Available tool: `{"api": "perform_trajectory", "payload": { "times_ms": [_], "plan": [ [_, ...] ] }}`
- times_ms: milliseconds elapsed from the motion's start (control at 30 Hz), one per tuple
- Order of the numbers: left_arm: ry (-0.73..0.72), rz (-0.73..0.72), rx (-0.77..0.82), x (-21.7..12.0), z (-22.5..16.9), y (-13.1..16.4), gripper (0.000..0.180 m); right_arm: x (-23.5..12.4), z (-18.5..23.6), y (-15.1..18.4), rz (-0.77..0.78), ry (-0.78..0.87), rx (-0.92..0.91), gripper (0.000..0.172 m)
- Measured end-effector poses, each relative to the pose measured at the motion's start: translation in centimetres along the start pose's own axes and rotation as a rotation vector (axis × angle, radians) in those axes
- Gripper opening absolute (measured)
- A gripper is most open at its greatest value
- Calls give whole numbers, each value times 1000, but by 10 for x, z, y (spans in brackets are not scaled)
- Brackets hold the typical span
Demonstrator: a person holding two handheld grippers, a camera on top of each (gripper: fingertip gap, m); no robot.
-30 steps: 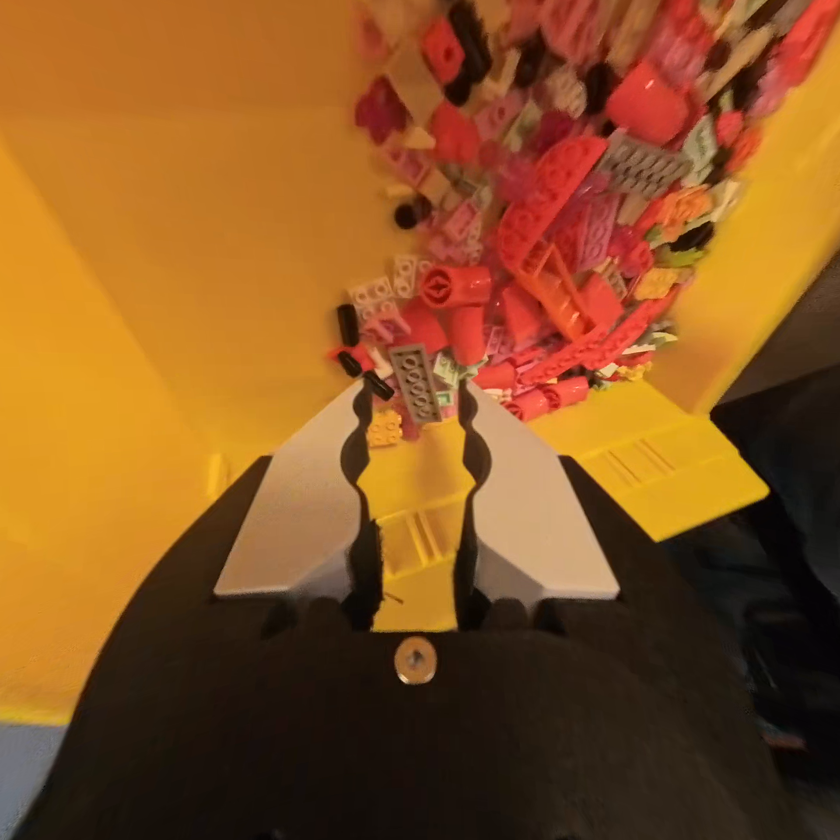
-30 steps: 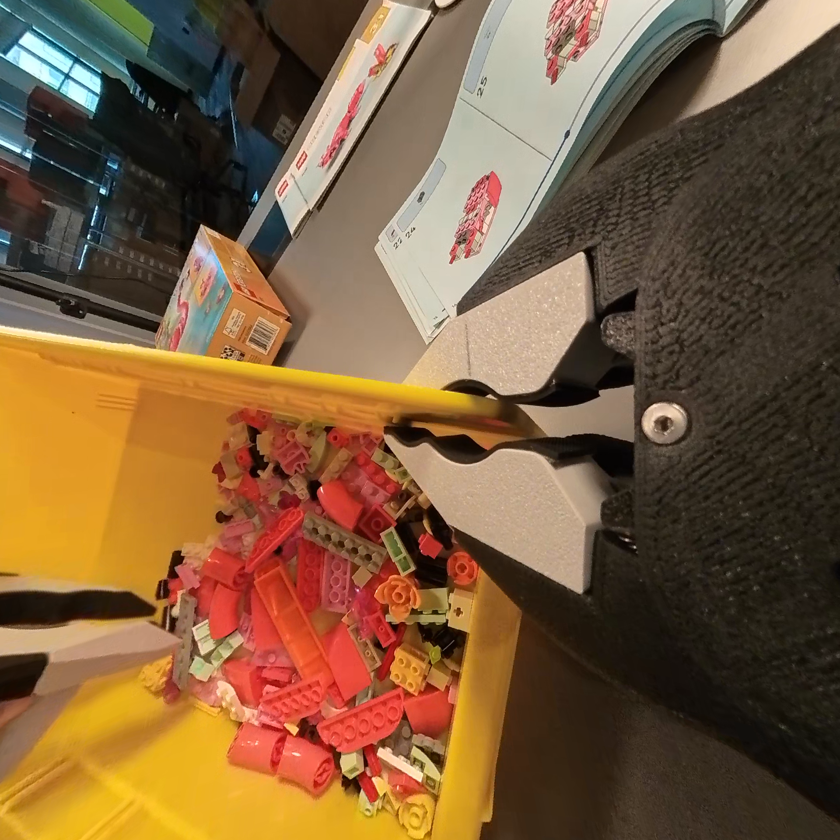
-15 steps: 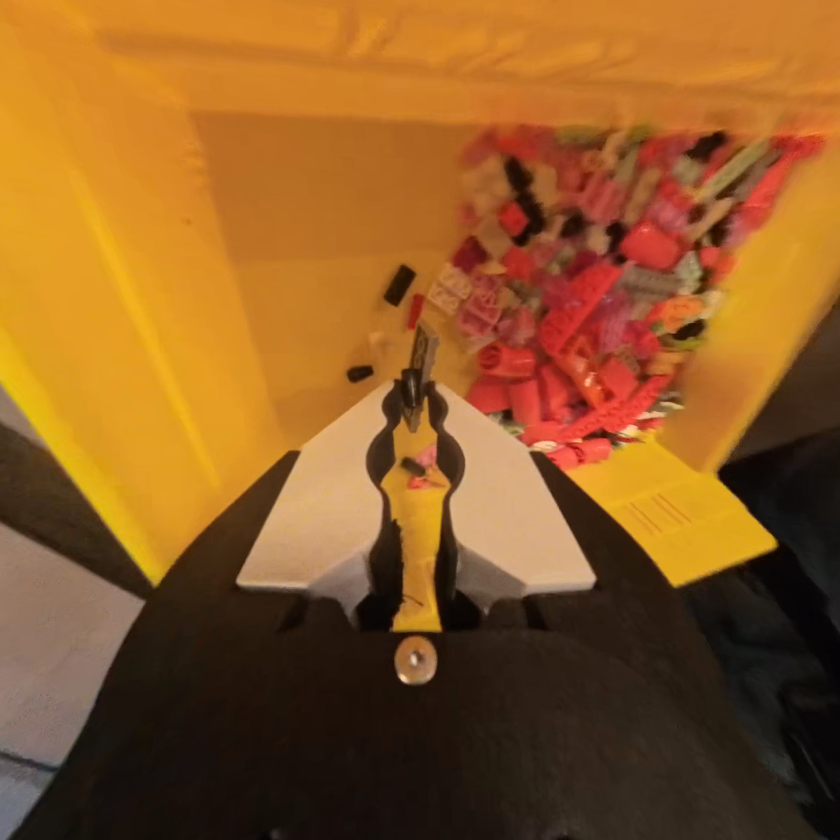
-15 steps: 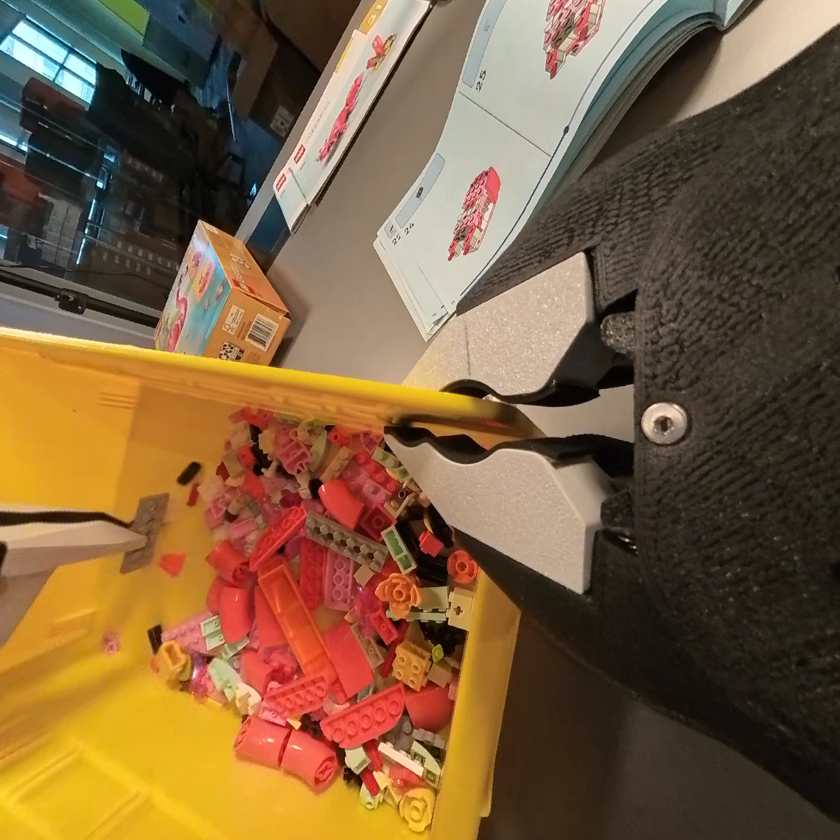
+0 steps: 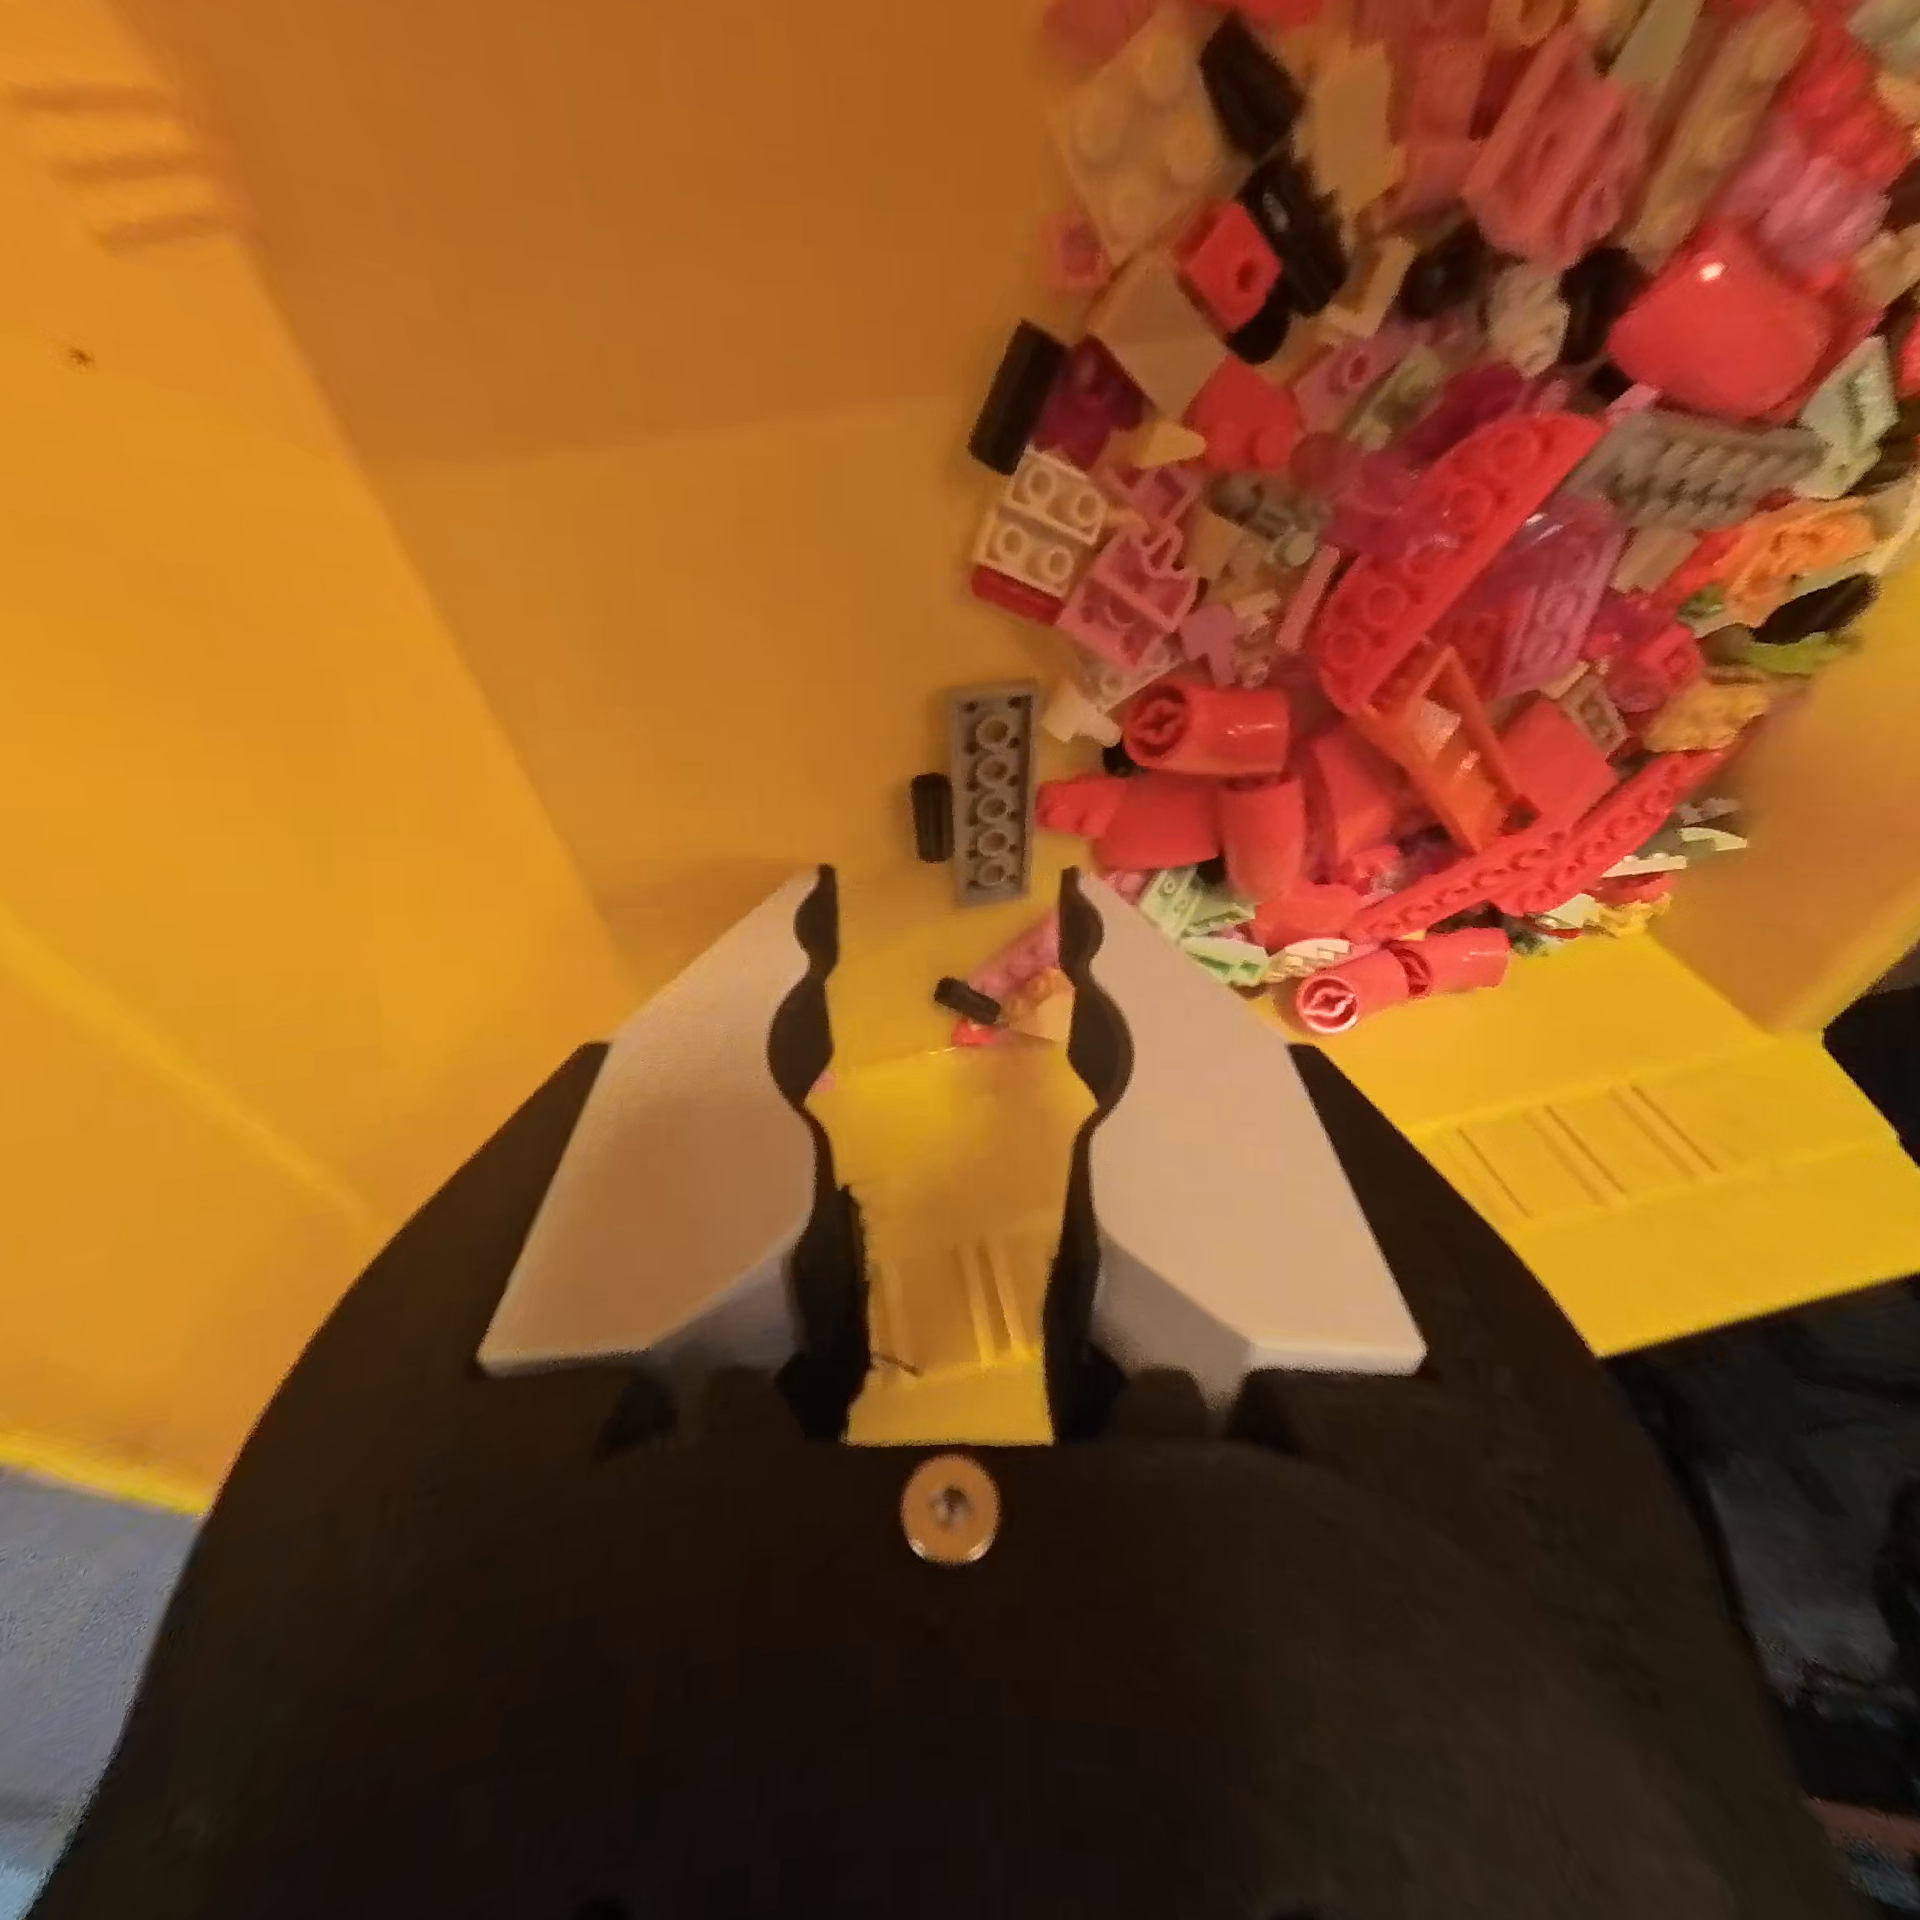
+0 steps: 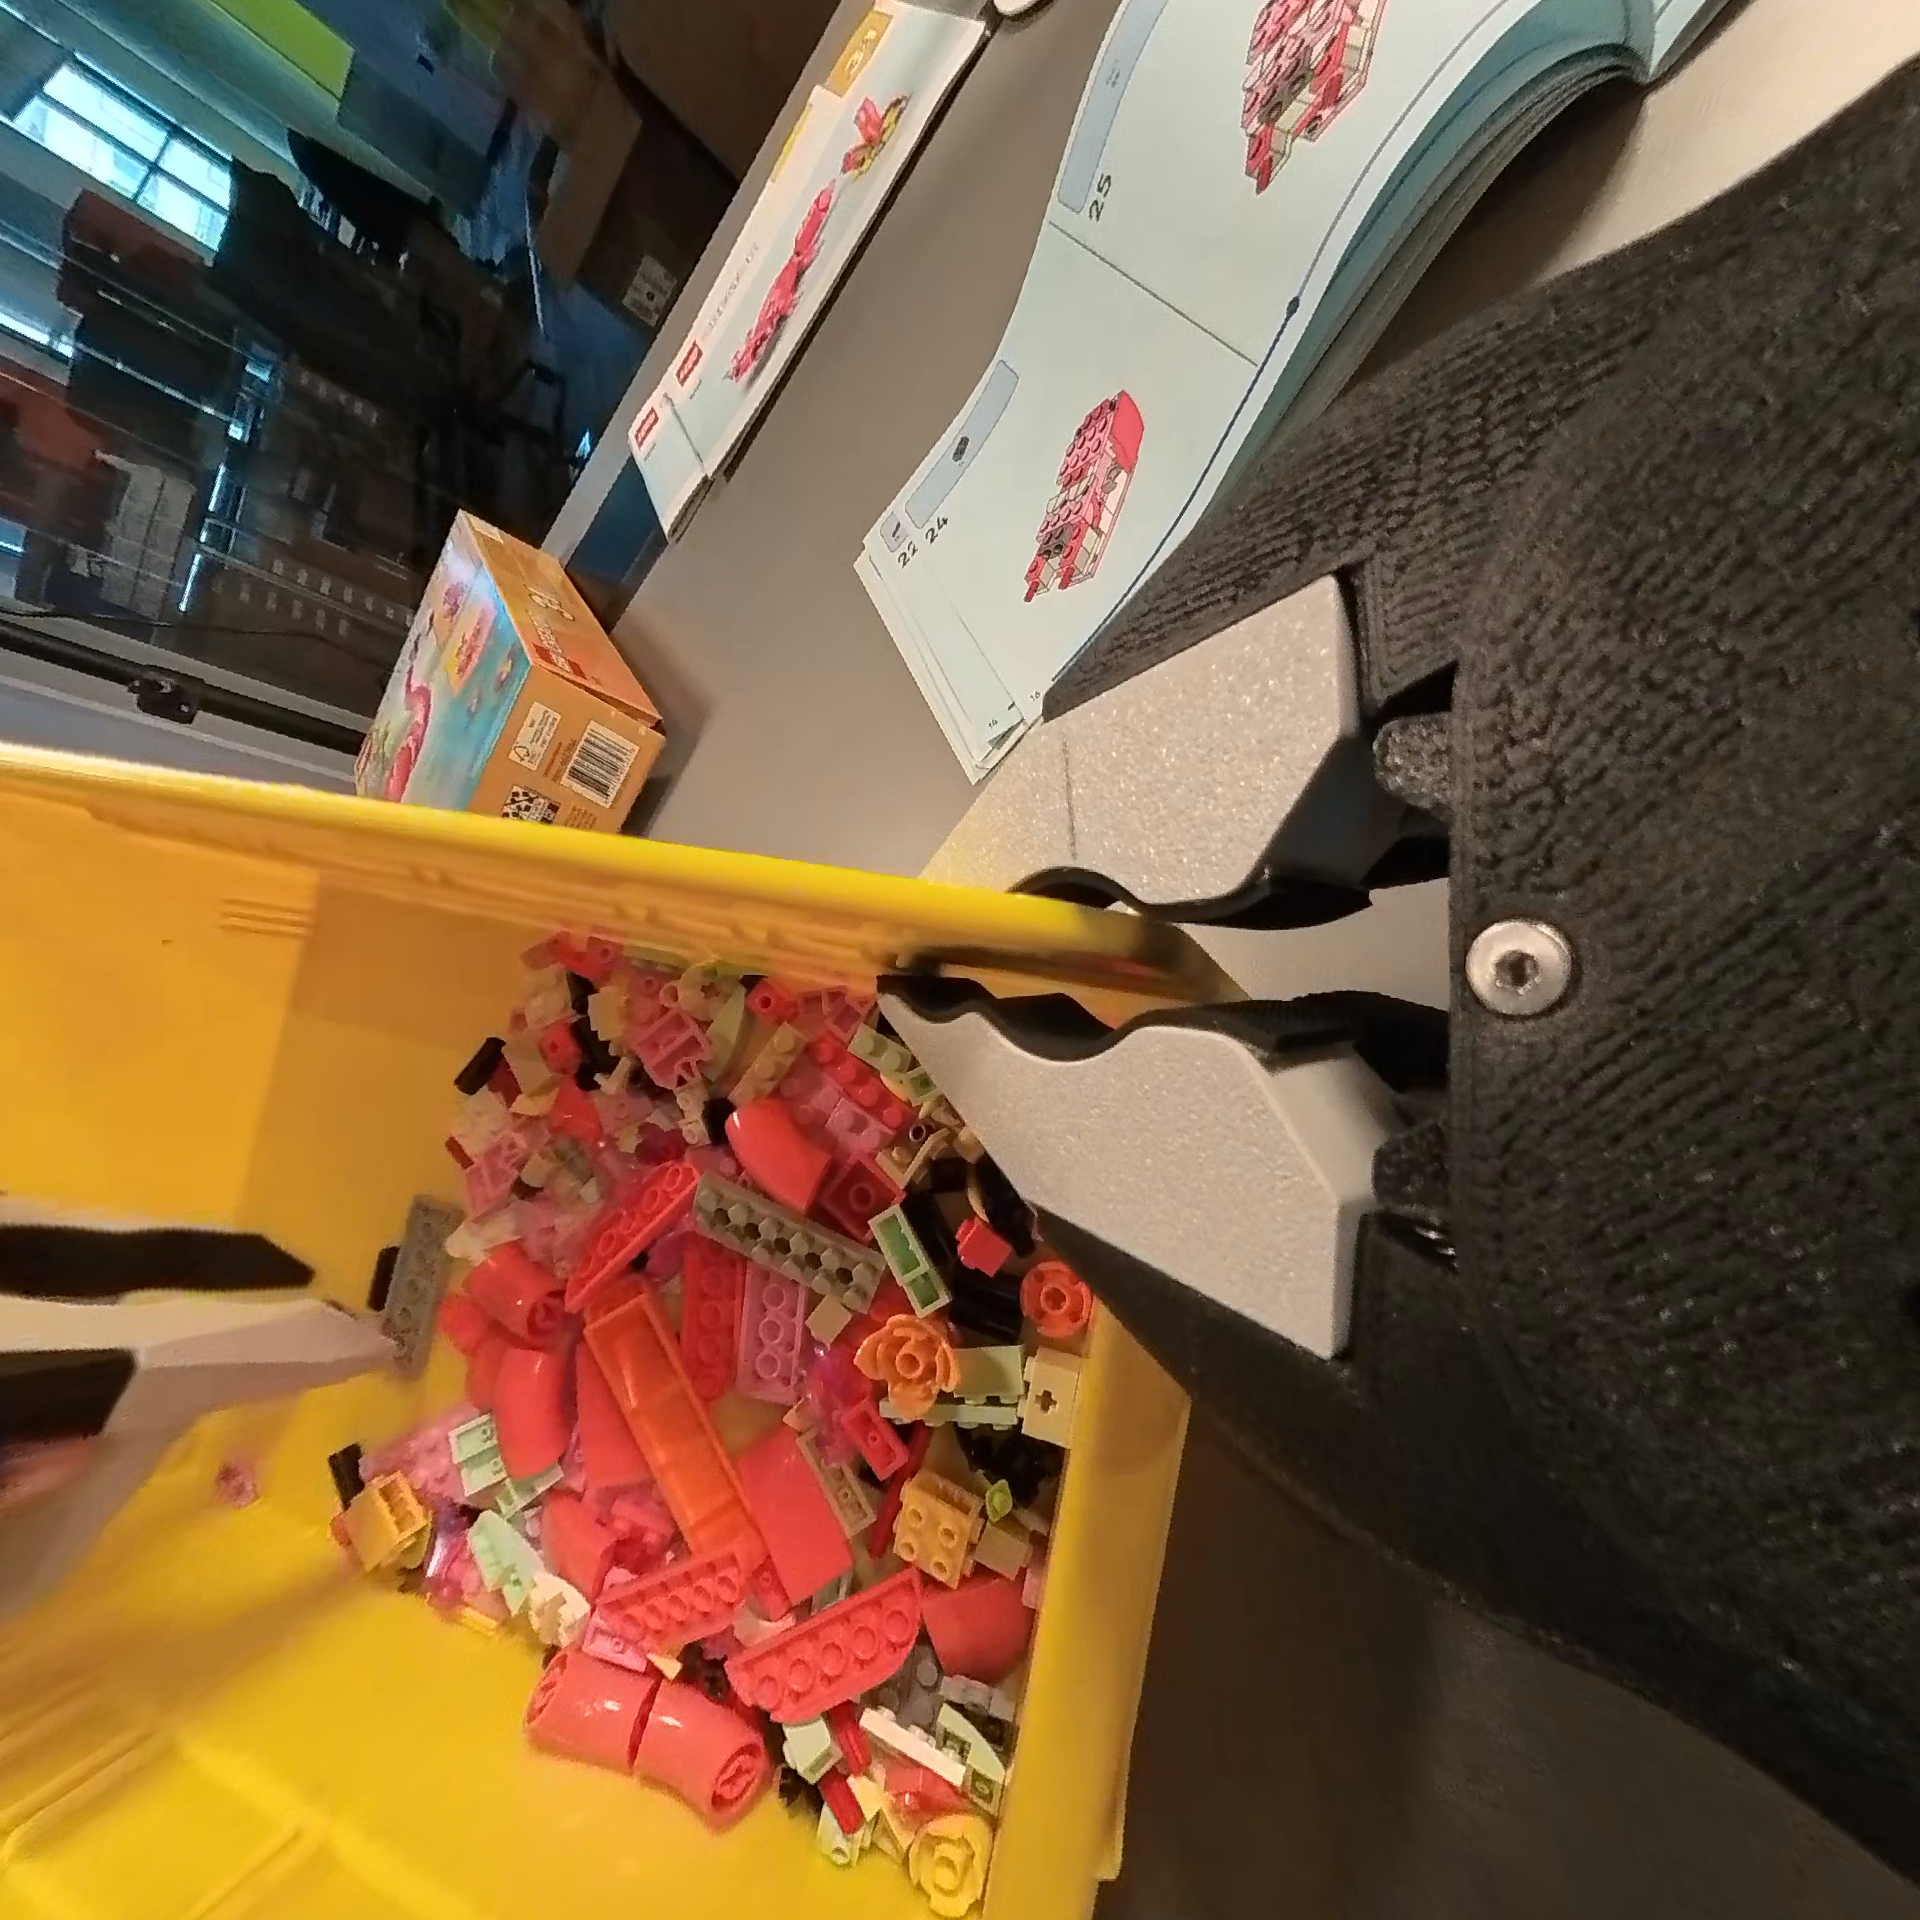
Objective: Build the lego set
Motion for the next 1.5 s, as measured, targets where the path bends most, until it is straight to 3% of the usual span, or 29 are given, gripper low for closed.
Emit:
{"api": "perform_trajectory", "payload": {
  "times_ms": [267,333,400,567,667,967,1033,1267,1500],
  "plan": [
    [90,-255,158,-25,-25,-24,52,-1,0,0,0,1,-1,3],
    [23,-310,177,-26,-29,-33,93,-1,0,0,0,3,-2,3],
    [-82,-343,221,-26,-32,-39,108,-1,0,0,0,2,-2,3],
    [-135,-327,252,-15,-37,-43,100,0,0,0,0,1,-2,3],
    [-174,-259,238,-4,-27,-40,85,-1,0,0,0,0,-1,3],
    [-163,-258,-2,-3,6,-21,65,-1,0,0,0,-5,4,2],
    [-162,-246,-22,-5,11,-16,52,-1,0,0,0,-4,3,2],
    [-11,-455,132,-26,-27,-42,62,0,0,0,0,-1,1,3],
    [-59,-494,179,-17,-50,-75,87,0,0,0,0,-3,2,3]
  ]
}}
Point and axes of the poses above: each gripper's, where its closed fingertips meet, x out along the fingers, y out of its underside, z = x × y across the jaws, the point moved 5 cm from there along -x, back along the fingers, and after that the axes turned 10 degrees about z, right-handed, at the moved point
